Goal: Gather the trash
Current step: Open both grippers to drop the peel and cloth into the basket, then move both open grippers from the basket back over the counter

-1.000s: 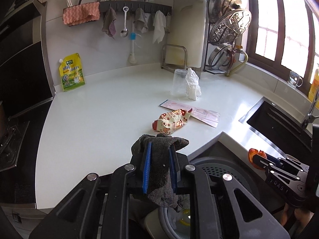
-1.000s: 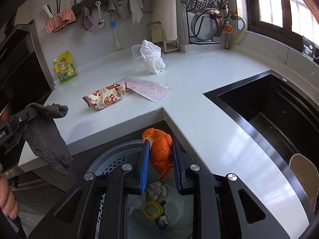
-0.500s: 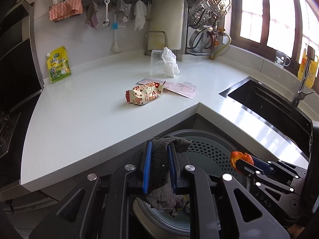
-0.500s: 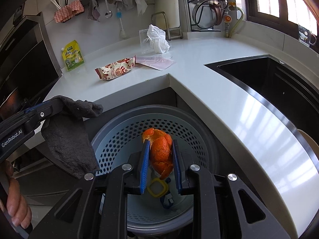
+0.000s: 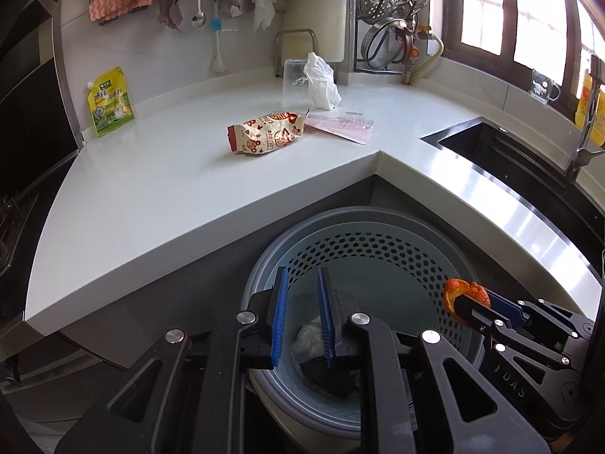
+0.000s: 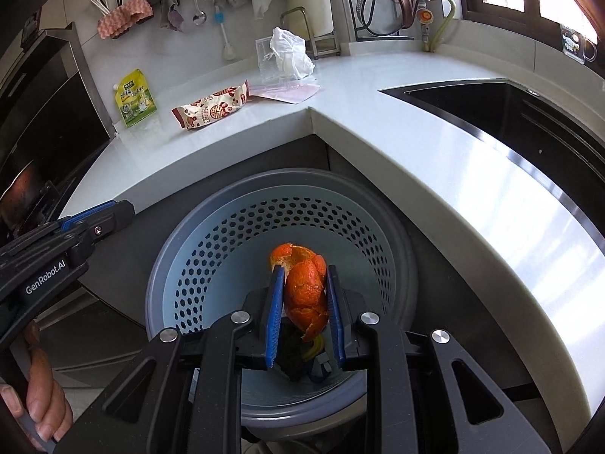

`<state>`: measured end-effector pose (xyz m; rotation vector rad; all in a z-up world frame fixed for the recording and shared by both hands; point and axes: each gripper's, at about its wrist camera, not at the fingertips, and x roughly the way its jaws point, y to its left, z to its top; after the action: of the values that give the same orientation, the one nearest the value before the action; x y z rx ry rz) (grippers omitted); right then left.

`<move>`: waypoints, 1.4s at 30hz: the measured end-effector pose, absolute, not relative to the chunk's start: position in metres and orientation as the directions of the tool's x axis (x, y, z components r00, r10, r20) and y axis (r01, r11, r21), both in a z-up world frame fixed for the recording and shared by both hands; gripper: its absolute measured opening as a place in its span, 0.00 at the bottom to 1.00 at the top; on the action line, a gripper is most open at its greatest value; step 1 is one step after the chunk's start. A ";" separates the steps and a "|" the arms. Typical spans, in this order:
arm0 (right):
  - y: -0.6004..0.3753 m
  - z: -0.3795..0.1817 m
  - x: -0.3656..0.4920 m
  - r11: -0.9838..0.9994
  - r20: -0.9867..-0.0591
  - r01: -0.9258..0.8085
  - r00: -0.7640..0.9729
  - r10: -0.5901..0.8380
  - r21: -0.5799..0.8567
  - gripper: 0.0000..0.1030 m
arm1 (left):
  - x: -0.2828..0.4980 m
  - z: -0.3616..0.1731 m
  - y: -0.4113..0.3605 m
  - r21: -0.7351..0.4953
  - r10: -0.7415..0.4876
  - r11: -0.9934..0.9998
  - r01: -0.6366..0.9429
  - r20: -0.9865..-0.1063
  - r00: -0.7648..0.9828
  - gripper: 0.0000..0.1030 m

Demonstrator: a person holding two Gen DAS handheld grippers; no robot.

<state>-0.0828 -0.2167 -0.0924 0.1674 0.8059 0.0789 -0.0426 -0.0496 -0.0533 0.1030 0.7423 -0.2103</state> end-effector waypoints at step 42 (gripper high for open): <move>-0.234 -0.090 -0.066 0.968 -0.669 -0.002 0.722 0.175 0.251 0.65 | -0.030 -0.049 -0.023 0.011 -0.121 0.985 0.171 -0.663 0.738 0.94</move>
<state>-0.0661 -0.2342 -0.0898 0.2405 0.7593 0.0986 -0.0304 -0.0227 -0.0493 0.0729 0.7225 -0.1606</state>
